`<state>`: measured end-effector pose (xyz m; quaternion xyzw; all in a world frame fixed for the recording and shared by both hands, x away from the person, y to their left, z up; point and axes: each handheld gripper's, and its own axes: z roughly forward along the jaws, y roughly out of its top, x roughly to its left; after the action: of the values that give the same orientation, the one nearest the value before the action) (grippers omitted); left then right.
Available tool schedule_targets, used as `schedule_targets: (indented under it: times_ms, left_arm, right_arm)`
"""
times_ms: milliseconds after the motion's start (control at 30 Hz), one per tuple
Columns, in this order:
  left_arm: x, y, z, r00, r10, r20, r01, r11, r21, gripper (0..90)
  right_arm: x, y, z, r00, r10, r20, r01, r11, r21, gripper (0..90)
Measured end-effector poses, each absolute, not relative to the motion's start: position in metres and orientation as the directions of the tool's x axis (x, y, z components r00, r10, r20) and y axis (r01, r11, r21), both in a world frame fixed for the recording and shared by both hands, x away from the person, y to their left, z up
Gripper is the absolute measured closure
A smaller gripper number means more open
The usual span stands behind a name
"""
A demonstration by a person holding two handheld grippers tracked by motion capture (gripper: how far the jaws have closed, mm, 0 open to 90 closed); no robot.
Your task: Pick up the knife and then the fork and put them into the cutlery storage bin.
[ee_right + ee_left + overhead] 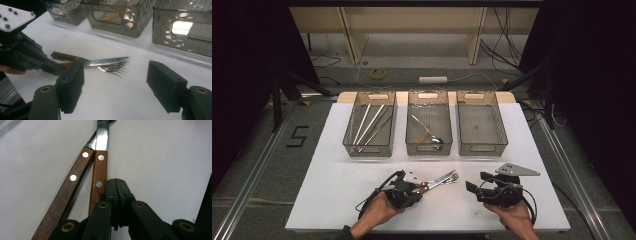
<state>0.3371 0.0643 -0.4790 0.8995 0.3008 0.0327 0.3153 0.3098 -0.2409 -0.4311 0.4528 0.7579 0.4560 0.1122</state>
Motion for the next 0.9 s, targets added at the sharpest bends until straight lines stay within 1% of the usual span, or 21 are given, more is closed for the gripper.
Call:
schedule_targets:
  times_ms: [67, 167, 267, 367, 433, 533, 633, 767, 900]
  left_arm:
    - [0.336, 0.064, -0.478, 0.823, 0.553, -0.126, 0.511, -0.627, 0.588, 87.5]
    - [0.334, 0.065, -0.471, 0.841, 0.523, -0.139, 0.491, -0.630, 0.601, 79.5]
    - [0.332, 0.067, -0.462, 0.846, 0.518, -0.125, 0.475, -0.626, 0.619, 66.6]
    - [0.333, 0.071, -0.454, 0.829, 0.546, -0.121, 0.490, -0.603, 0.629, 52.9]
    - [0.335, 0.074, -0.448, 0.827, 0.550, -0.116, 0.490, -0.603, 0.630, 48.1]
    - [0.337, 0.079, -0.446, 0.818, 0.566, -0.104, 0.501, -0.612, 0.612, 38.4]
    - [0.340, 0.082, -0.448, 0.812, 0.573, -0.110, 0.517, -0.620, 0.590, 33.2]
    - [0.340, 0.083, -0.451, 0.815, 0.570, -0.107, 0.522, -0.640, 0.563, 30.3]
    - [0.341, 0.082, -0.454, 0.812, 0.572, -0.114, 0.533, -0.650, 0.541, 29.5]
  right_arm:
    - [0.310, -0.241, -0.431, -0.566, 0.788, 0.243, 0.584, 0.175, 0.792, 31.3]
    - [0.309, -0.240, -0.431, -0.571, 0.784, 0.246, 0.582, 0.175, 0.794, 31.3]
    - [0.309, -0.240, -0.431, -0.573, 0.781, 0.246, 0.579, 0.175, 0.796, 31.3]
    - [0.309, -0.241, -0.430, -0.576, 0.780, 0.246, 0.573, 0.171, 0.801, 31.3]
    - [0.308, -0.241, -0.429, -0.580, 0.777, 0.243, 0.565, 0.169, 0.808, 31.3]
    - [0.307, -0.241, -0.429, -0.586, 0.773, 0.242, 0.557, 0.168, 0.813, 31.3]
    - [0.308, -0.240, -0.429, -0.588, 0.772, 0.241, 0.555, 0.169, 0.814, 31.3]
    - [0.307, -0.240, -0.429, -0.590, 0.770, 0.242, 0.551, 0.165, 0.818, 31.1]
    - [0.307, -0.240, -0.429, -0.591, 0.770, 0.240, 0.545, 0.162, 0.822, 30.3]
